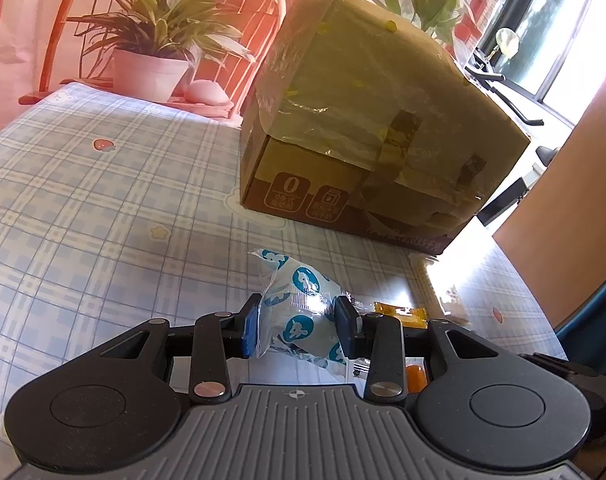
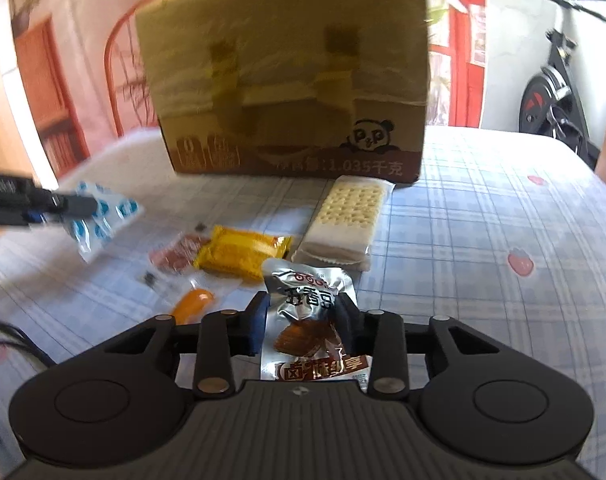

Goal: Organize snacks

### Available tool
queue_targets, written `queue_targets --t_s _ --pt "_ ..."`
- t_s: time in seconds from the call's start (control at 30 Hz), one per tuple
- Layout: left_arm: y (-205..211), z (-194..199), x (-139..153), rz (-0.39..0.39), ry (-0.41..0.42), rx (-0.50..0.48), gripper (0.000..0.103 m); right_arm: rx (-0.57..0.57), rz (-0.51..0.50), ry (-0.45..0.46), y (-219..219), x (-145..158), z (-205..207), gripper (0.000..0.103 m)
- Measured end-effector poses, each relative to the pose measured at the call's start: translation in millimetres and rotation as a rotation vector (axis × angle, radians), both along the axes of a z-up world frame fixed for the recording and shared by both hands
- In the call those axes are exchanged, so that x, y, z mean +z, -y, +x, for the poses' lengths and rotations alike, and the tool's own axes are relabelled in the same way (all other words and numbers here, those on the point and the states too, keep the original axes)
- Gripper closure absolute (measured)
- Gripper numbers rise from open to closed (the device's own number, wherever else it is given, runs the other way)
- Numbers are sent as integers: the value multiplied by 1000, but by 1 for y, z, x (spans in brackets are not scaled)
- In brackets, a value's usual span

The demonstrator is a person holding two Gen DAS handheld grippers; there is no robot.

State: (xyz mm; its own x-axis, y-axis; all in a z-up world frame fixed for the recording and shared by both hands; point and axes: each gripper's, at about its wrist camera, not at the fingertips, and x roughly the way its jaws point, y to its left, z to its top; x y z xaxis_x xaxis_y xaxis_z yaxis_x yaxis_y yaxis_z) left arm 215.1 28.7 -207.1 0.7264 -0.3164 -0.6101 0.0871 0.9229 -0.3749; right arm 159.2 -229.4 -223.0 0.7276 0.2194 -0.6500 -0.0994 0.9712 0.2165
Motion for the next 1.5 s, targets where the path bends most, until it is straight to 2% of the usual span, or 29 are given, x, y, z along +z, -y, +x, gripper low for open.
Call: queue_targets --t_s 0.03,0.23,0.3,0.33,0.7,0.83,1.03,1.27,1.4,1.5 --pt "0 0 0 0 2 -3 63 -12 8 5 3 3 -1 75" --pt "0 0 7 -2 33 -10 63 -25 4 45 11 18 -1 80" --pt "-1 0 10 -7 40 -9 63 -25 10 61 11 22 -1 86" --pt "-2 0 10 -9 42 -9 63 -26 10 68 11 25 -1 98" --pt "-4 -1 13 -22 54 -4 63 -18 8 86 8 32 1 99" --pt "-4 0 22 -24 75 -16 63 -24 18 125 13 46 1 99" --pt "0 13 63 -11 183 -52 63 -31 39 251 26 94 14 99" --pt "13 43 136 0 355 -93 63 7 10 442 31 166 54 99" --pt "30 71 167 8 403 -106 63 23 7 515 26 191 90 99" --pt "40 98 178 23 408 -111 63 27 36 521 23 199 122 99"
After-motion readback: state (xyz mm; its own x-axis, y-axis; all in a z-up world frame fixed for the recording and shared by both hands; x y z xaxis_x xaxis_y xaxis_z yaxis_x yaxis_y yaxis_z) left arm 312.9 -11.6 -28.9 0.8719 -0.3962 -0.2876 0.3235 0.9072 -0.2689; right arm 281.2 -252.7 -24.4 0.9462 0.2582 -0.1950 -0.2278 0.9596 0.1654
